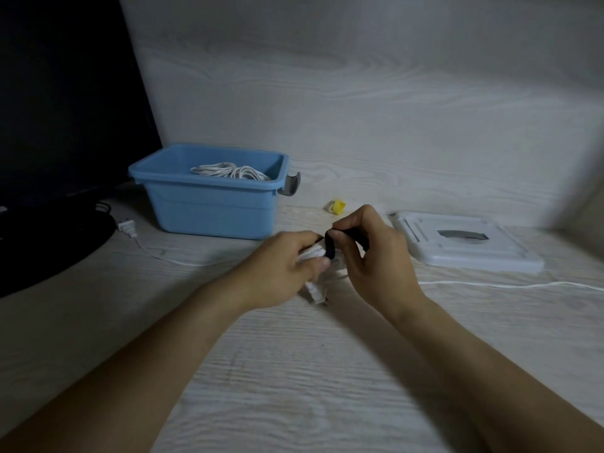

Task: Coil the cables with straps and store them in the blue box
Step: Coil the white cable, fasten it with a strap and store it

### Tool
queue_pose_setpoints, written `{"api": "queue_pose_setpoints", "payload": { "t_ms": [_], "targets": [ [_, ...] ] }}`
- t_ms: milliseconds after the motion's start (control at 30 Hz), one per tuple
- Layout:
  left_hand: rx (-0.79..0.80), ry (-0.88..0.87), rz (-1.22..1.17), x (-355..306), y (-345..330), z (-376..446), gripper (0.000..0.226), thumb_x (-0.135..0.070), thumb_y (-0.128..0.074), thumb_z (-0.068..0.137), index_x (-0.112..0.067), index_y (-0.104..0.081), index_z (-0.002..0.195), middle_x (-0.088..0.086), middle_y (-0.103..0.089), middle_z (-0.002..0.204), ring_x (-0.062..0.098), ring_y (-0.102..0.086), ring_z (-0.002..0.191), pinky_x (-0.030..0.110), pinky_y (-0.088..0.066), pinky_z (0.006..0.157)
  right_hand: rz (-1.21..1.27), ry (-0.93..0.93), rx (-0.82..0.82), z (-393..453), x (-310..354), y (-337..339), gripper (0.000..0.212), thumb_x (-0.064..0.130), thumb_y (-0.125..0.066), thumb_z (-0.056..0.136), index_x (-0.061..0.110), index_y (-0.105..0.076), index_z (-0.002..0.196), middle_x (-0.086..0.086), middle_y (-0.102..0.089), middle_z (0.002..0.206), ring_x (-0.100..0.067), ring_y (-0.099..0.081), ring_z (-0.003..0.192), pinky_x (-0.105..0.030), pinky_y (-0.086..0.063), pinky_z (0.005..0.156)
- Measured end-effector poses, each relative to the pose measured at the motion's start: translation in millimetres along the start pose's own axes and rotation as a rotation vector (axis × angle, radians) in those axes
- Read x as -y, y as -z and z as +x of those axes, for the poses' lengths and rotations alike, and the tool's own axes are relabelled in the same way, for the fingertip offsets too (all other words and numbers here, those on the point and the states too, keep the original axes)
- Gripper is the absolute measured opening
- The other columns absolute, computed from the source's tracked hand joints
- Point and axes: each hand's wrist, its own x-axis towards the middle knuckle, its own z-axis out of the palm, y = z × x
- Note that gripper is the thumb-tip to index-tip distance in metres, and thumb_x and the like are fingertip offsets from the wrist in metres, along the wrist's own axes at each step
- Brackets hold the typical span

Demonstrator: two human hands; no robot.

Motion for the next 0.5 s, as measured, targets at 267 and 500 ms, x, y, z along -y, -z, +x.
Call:
{"api": "queue_pose_setpoints", "payload": {
  "t_ms": [267,500],
  "targets": [
    [-0.356,-0.097,-0.033,4.0,-8.2,1.7,0.035,-0.009,-0.081,0.076,-0.02,-0.073,0.109,-0.007,-0.075,0.096,0.004,-0.069,0.09,0.025,-0.055,0.083,-0.065,-0.076,-0.074,3.1,1.2,10.0,0.005,0.015,-0.071,0.09,0.017,-0.069,0.085,0.003,-0.071,0.072,-0.009,-0.062,0.059,-0.021,-0.046,0.054],
    [-0.332,-0.422,0.421,1.3,-3.1,3.3,0.029,-0.005,-0.061,0.075,-0.016,-0.077,0.096,-0.004,-0.07,0.082,0.008,-0.055,0.073,0.029,-0.034,0.075,-0.154,0.029,-0.052,6.9,12.3,11.2,0.008,0.005,-0.071,0.088,0.011,-0.072,0.083,0.012,-0.066,0.071,0.008,-0.058,0.059,-0.002,-0.037,0.059]
  ]
}}
